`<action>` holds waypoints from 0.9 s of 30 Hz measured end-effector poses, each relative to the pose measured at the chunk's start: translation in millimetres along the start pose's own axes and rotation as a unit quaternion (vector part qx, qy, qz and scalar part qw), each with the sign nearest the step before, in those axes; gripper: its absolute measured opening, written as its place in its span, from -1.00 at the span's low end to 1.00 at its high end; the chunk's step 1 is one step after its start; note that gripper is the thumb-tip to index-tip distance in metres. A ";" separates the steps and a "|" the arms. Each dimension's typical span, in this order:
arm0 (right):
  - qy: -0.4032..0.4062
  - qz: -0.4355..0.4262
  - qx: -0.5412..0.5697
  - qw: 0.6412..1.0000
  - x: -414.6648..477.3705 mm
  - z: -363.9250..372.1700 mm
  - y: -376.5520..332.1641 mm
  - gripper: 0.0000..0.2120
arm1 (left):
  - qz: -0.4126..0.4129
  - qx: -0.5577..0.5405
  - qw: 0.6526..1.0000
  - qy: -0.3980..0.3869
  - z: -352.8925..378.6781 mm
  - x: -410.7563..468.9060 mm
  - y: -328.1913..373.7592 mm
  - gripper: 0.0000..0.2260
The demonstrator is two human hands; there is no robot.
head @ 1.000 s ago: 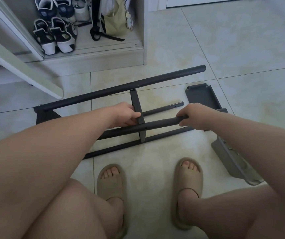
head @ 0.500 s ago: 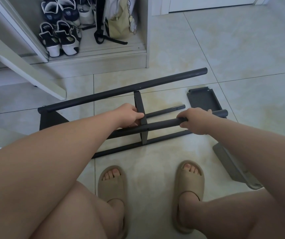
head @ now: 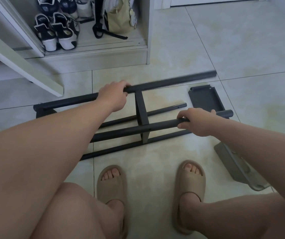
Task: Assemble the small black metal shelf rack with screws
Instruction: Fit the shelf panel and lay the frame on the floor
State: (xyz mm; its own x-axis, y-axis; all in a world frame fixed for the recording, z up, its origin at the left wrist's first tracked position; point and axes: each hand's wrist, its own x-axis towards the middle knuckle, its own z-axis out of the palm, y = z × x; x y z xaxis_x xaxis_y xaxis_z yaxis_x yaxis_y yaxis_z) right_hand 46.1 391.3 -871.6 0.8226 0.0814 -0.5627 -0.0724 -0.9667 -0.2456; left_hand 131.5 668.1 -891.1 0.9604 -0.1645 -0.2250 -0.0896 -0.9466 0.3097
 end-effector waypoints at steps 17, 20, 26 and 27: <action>0.010 0.002 0.008 1.000 -4.2 -1.3 -3.3 -0.89 | 0.021 0.040 0.995 0.087 5.7 -29.7 18.1 -0.78; 0.019 0.004 0.002 1.000 -5.0 -1.1 -4.5 -0.88 | -0.097 -0.146 0.977 -0.120 14.9 -34.9 36.7 -0.65; 0.052 0.011 -0.002 0.999 -3.0 7.8 -7.2 -0.87 | -0.152 -0.214 0.953 -0.148 28.2 -34.1 51.4 -0.57; 0.063 0.010 -0.001 0.998 -1.8 10.3 -8.4 -0.87 | -0.150 -0.217 0.954 -0.144 26.6 -31.3 50.3 -0.58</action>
State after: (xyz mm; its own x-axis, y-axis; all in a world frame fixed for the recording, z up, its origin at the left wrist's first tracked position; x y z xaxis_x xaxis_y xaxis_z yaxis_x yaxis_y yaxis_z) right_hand 39.4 401.7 -876.6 0.8850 0.0311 -0.4645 -0.0887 -0.9682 -0.2337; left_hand 89.9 618.3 -893.1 0.8077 -0.0334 -0.5886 0.3552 -0.7692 0.5312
